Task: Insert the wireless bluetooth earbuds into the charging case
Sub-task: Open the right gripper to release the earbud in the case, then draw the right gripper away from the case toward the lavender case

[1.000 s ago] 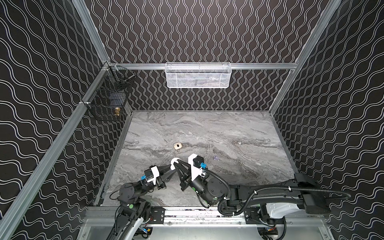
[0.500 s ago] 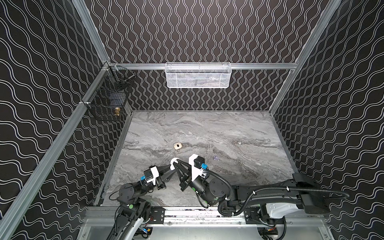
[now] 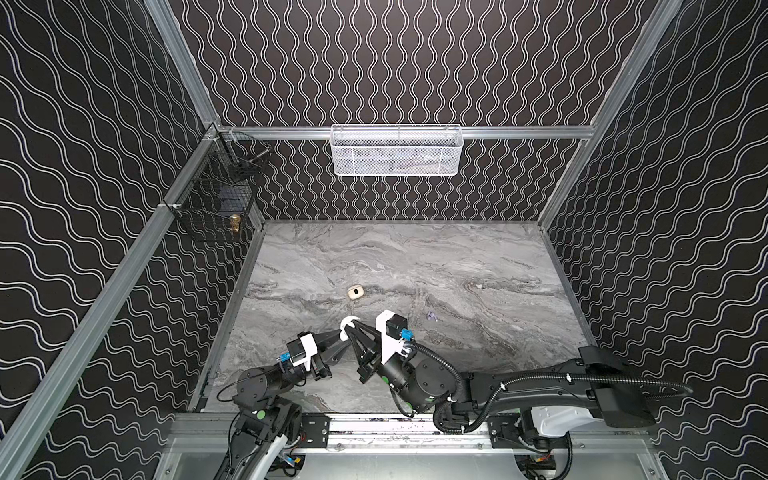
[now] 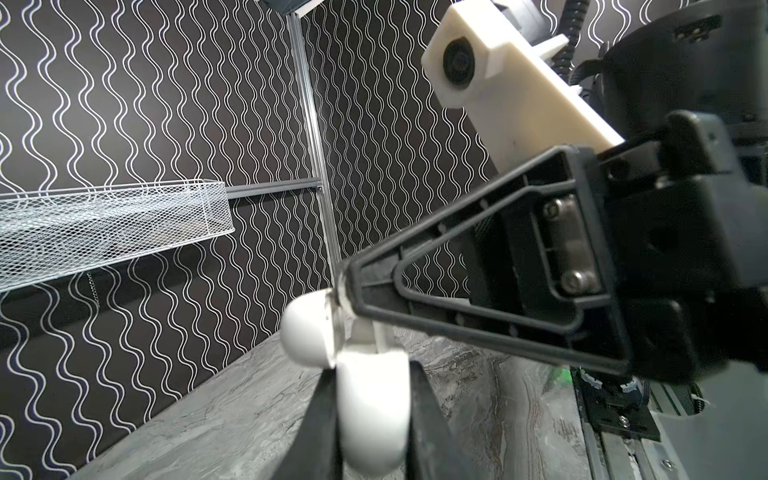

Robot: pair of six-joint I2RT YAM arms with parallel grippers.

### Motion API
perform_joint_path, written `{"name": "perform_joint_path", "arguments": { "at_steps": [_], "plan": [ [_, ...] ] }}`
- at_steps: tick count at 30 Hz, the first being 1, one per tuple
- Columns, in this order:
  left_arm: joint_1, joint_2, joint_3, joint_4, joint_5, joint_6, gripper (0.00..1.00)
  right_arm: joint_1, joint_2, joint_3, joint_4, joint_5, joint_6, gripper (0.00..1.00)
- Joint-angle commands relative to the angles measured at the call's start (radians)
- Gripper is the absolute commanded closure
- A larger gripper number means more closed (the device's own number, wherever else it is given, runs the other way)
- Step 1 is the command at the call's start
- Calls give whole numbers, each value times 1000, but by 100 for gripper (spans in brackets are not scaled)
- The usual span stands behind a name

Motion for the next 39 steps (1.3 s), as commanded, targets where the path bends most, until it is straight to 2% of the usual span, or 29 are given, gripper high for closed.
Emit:
{"name": "perform_joint_path", "arguments": {
  "at_steps": [1,5,10,14,21,26,29,34,36,38,39],
  "plan": [
    [-1,-3,11,47,-10,-16,100,-1,-14,-15,-8,15,24,98],
    [0,-6,14,39,-11,-15,100,-1,-21,-27,-32,11,44,98],
    [0,-5,11,51,-11,-19,100,-1,-19,-31,-44,3,55,89],
    [0,2,12,52,-7,-19,100,-1,-5,-20,-50,-2,54,87],
    [0,-4,9,51,-10,-19,100,-1,-26,-40,-42,3,52,66],
    [-1,5,9,55,-6,-21,100,1,-69,-63,-33,0,40,55],
    [-1,7,8,58,-6,-20,100,2,-114,-74,-41,6,23,55],
    [1,16,6,59,-2,-7,100,2,-234,-89,-97,-3,4,63],
    [0,29,2,77,8,-2,100,-5,-273,-77,-159,39,15,64],
    [0,49,1,112,27,-5,100,-58,-293,-44,-283,53,62,66],
    [0,67,1,138,43,-11,100,-115,-302,-27,-363,8,117,68]
  ]
}}
